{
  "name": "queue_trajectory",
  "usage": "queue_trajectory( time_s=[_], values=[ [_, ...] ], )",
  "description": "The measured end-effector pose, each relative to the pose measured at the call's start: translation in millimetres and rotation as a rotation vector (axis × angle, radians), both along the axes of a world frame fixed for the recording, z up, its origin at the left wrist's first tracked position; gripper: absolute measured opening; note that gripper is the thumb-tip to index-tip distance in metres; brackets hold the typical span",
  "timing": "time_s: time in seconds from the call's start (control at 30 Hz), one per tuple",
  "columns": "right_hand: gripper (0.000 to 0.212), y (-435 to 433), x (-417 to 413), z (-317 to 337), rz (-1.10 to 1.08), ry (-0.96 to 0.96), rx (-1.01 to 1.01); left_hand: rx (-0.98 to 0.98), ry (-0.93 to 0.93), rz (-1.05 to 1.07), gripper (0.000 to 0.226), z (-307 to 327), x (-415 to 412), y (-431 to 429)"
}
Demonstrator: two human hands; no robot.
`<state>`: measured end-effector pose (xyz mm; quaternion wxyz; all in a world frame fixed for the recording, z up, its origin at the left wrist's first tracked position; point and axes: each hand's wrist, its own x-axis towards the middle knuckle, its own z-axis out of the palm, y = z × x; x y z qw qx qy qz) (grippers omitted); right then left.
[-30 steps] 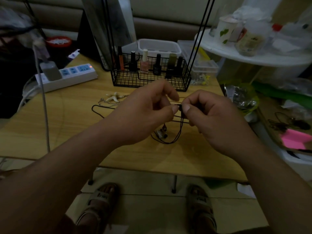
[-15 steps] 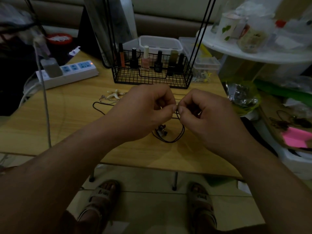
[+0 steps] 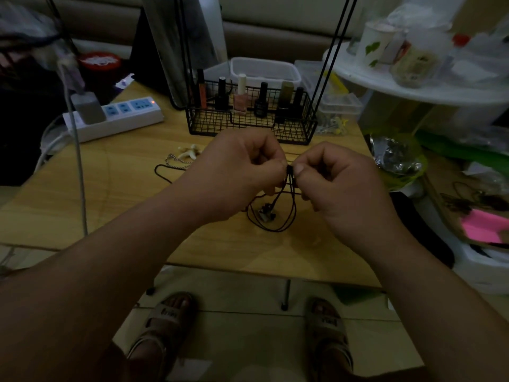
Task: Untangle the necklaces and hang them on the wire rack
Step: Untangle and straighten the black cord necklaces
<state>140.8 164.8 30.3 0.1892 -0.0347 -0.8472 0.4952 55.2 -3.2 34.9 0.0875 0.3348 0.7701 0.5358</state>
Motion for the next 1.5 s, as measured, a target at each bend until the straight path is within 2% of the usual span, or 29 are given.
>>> queue_trajectory(
  time_s=[0.17,0.57,0.83,1.13,1.23,1.3,1.37,1.5],
  values=[
    [0.013,2.8,1.8,3.1,-0.015,-0.060,0.006,0.003,-0.040,0.009,0.005,0.3,-0.1,-1.1],
    [0.004,12.1,2.8,-0.2,0.081,0.041,0.494,-0.083,0.109,0.005,0.005,-4.4,-0.2,-0.3],
    [0.003,13.7,3.2,0.1,0.077,0.121,0.523,-0.129,0.163,0.009,0.008,-6.2,-1.7,1.0],
    [0.011,9.7,-0.2,-0.5,0.092,0.117,0.641,-0.165,0.170,0.023,0.008,-7.9,-2.9,-0.6],
    [0.008,6.9,-2.1,-0.7,0.066,0.117,0.673,-0.152,0.154,0.027,0.008,-8.7,-3.6,-0.7],
    [0.005,5.3,-2.6,-0.7,0.029,0.124,0.659,-0.125,0.125,0.031,0.006,-8.6,-4.3,0.1],
    [0.005,2.0,-2.7,-2.2,-0.001,0.127,0.552,-0.081,0.066,0.032,0.005,-7.8,-4.8,1.6],
    [0.010,-5.6,-3.0,-2.2,-0.077,0.082,0.085,0.021,-0.077,0.037,0.006,-6.8,-6.6,2.3]
  ],
)
